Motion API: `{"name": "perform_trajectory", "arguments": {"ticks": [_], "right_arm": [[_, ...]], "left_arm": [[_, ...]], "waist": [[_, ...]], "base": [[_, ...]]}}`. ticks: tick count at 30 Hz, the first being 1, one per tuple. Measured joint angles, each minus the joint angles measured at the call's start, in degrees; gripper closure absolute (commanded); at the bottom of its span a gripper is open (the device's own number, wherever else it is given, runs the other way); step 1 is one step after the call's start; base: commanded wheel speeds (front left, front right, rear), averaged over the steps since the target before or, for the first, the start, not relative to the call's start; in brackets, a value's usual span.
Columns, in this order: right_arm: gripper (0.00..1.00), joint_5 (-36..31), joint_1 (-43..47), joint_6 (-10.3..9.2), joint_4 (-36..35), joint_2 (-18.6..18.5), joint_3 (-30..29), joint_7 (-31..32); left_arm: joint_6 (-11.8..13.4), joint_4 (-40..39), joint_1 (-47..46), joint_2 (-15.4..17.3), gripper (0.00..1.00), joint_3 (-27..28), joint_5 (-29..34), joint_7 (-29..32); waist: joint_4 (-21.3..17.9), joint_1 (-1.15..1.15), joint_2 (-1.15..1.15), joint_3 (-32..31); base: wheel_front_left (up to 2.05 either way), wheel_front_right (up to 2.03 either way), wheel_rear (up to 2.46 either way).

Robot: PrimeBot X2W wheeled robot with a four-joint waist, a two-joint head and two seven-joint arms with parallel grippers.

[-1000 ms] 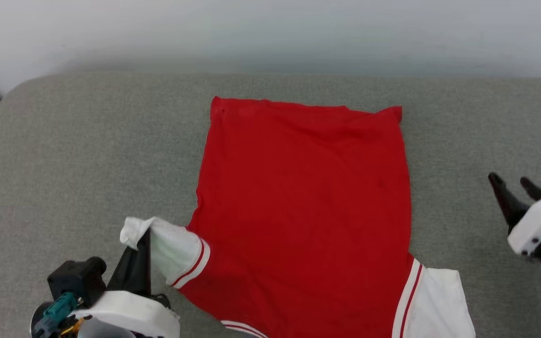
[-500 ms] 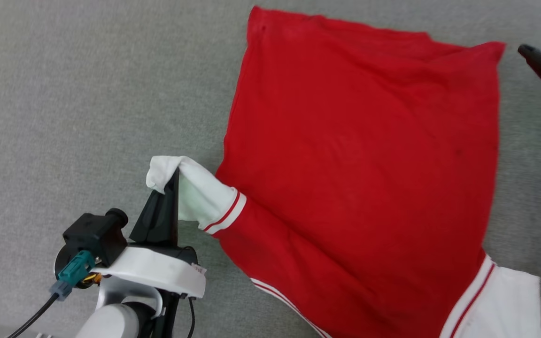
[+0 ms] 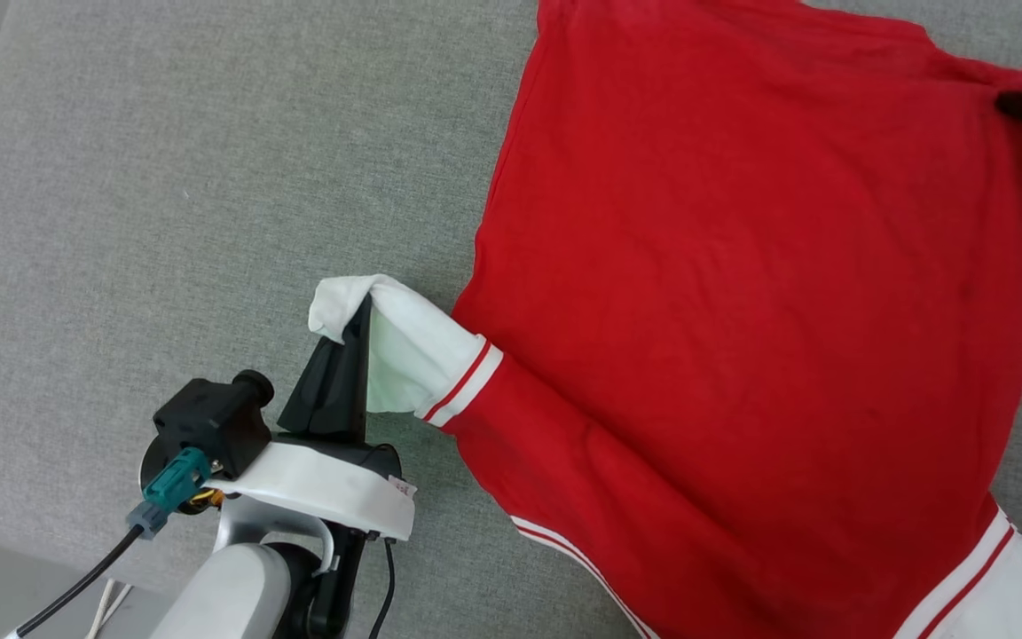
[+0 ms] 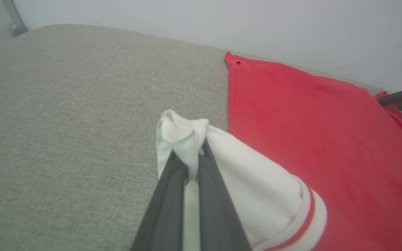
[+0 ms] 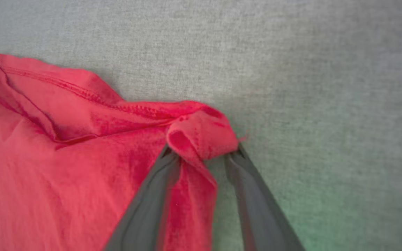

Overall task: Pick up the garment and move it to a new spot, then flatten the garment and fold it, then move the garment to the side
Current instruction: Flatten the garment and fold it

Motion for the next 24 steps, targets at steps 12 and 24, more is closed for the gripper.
{"name": "perform_trajectory", "arguments": {"ticks": [12,24], "right_arm": [[1.0,-0.6,4.5,-0.02,-1.6,0.4,9.3,-5.1],[1.0,7.1,25.6,-0.01,-18.4,-7.4,22.9,-5.0]], "left_arm": [[0.5,3.2,2.4,1.6,1.0,1.0,-1.2,0.2],[3.8,5.7,12.8,4.8,1.0,4.3,-4.3,2.1]], "waist": [[-2.8,0.0,0.0,-6.5],[-10.3,-0.01,0.0,-19.1]], "base": [[0.0,0.0,0.0],[0.0,0.0,0.0]]}}
